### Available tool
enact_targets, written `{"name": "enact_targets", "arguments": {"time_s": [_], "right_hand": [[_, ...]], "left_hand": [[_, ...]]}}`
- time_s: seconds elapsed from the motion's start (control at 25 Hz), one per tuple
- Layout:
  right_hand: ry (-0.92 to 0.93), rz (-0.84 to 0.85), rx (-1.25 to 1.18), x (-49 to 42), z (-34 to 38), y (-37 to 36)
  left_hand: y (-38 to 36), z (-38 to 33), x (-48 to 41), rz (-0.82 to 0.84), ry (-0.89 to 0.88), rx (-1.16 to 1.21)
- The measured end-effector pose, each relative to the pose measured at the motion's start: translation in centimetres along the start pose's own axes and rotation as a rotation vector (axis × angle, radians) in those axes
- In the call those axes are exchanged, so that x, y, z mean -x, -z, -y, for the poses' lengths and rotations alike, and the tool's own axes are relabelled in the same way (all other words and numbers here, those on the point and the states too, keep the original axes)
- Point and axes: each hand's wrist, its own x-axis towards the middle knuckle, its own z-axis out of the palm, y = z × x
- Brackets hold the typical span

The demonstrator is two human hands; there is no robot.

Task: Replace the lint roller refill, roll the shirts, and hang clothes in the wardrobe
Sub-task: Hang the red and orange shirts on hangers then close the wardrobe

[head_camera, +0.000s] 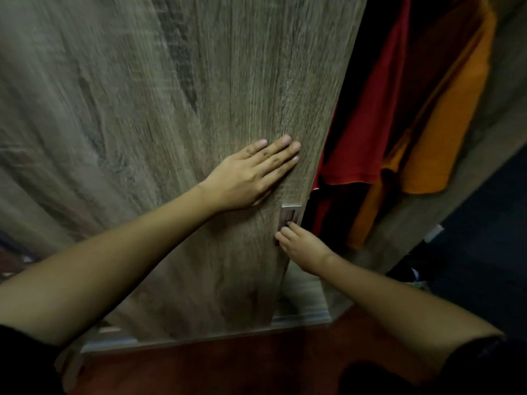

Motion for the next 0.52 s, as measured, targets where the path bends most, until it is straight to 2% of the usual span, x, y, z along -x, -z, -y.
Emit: {"name": "enact_targets", "arguments": {"time_s": [0.24,0.52], "right_hand": [[-0.017,0.207,-0.028,6.5,-3.2,-6.2],[-0.06,0.351,-0.073,12.8,-6.6,-12.3]], "left_hand": [[-2.3,-5.1,-9.3,-0.04,-0.08,0.008],[-4.3,-10.5,-18.2,-0.067,-0.09,0.006]]}}
